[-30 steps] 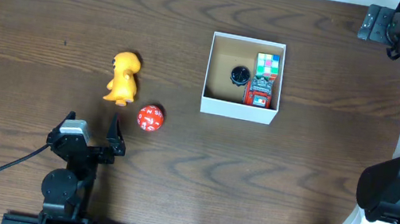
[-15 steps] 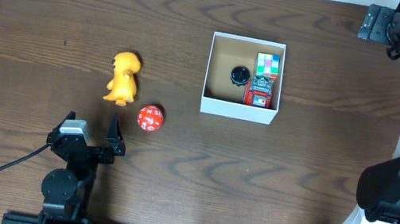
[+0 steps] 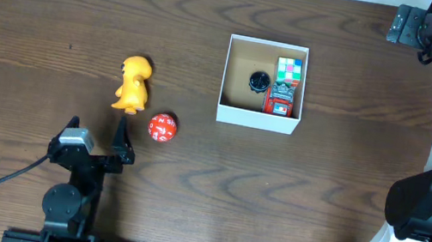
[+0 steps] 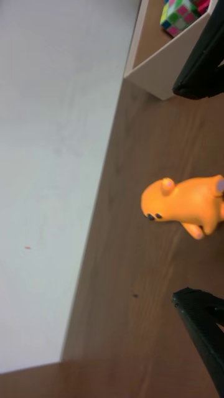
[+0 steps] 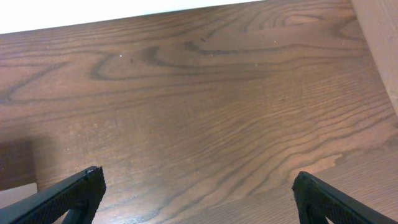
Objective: Pack container
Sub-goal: 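Move the left gripper over the orange toy dinosaur and grasp it, then lift the dinosaur and carry it over the white box, then lower the dinosaur into the box's left side and release, then move the left gripper to the red die and grasp it, then carry the red die over the box and drop it inside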
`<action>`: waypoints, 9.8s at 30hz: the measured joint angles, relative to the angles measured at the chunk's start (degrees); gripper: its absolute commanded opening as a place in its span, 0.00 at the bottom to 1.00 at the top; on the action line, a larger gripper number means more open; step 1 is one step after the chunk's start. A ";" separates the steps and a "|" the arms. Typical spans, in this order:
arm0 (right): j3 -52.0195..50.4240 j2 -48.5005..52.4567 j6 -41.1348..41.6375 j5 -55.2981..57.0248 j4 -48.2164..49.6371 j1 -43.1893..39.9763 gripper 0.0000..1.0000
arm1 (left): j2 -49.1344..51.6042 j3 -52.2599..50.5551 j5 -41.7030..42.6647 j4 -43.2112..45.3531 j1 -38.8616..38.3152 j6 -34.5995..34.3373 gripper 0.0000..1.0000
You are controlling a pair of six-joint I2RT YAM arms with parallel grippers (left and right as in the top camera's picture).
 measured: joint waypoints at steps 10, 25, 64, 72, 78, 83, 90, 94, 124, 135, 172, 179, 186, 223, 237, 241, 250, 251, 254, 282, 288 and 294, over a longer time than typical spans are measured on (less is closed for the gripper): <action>-0.04 0.00 0.00 -0.17 -0.04 0.00 0.99 | 39.95 40.87 -3.58 -19.58 0.04 2.86 0.98; -0.09 0.00 0.00 -0.17 -0.02 0.00 0.99 | 92.43 83.06 3.78 -32.50 0.00 3.28 0.98; -0.09 0.00 0.00 -0.17 -0.02 0.00 0.99 | 106.09 74.69 6.19 -44.39 0.00 2.67 0.61; -0.09 0.00 0.00 -0.17 0.00 0.00 0.99 | 106.09 74.44 4.83 -41.31 0.00 2.40 0.36; -0.09 0.00 0.00 -0.17 -0.02 0.00 0.99 | 106.09 73.94 4.39 -40.19 0.00 2.58 0.35; -0.09 0.00 0.00 -0.17 -0.02 0.00 0.99 | 106.09 73.94 3.98 -39.91 0.00 2.40 0.06; -0.09 0.00 0.00 -0.17 -0.02 0.00 0.99 | 106.09 74.05 3.96 -39.89 0.00 2.60 0.06; -0.09 0.00 0.00 -0.17 -0.02 0.00 0.99 | 106.03 75.14 3.96 -39.82 0.00 2.60 0.06; -0.09 0.00 0.00 -0.17 -0.02 0.00 0.99 | 88.96 79.54 11.02 -11.87 -25.55 -1.03 0.06; -0.09 0.00 0.00 -0.17 -0.02 0.00 0.99 | 101.29 79.54 8.50 -12.15 -29.14 -10.43 0.06; -0.09 0.00 0.00 -0.17 0.00 0.00 0.99 | 108.10 79.54 6.75 -22.43 -30.12 -23.96 0.39; -0.09 0.00 0.00 -0.20 -0.02 -0.02 0.99 | 108.10 79.54 6.58 -21.53 -30.12 -24.83 0.60; -0.09 0.00 0.00 -0.17 0.00 -0.02 0.99 | 107.41 79.54 6.58 -19.65 -29.49 -24.83 0.60; -0.09 0.00 0.00 -0.17 0.00 -0.02 0.99 | 102.51 73.13 -7.37 -57.00 -18.88 -31.69 0.96; -0.09 0.00 0.00 -0.17 -0.02 -0.02 0.99 | 106.75 73.05 2.93 -57.09 -16.81 -25.22 0.78; -0.09 0.00 0.00 -0.17 0.00 -0.02 0.99 | 106.77 73.00 5.29 -58.42 -16.81 -23.96 0.49; -0.09 0.00 0.00 -0.17 -0.02 -0.02 0.99 | 106.77 73.00 6.49 -59.17 -16.81 -22.77 0.06; -0.09 0.00 0.00 -0.17 0.00 -0.02 0.99 | 106.77 73.00 6.45 -59.17 -16.79 -22.51 0.06; -0.09 0.00 0.00 -0.17 0.00 -0.02 0.99 | 106.77 73.44 6.62 -59.63 -16.52 -22.14 0.06; -0.09 0.00 0.00 -0.20 -0.02 -0.02 0.99 | 109.28 106.75 18.88 -30.03 -25.24 3.56 0.06; -0.09 0.00 0.00 -0.17 0.00 -0.02 0.99 | 115.45 106.73 19.06 -30.93 -27.21 6.08 0.06; -0.09 0.00 0.00 -0.17 0.00 -0.02 0.99 | 118.07 106.73 19.04 -30.93 -26.51 6.34 0.06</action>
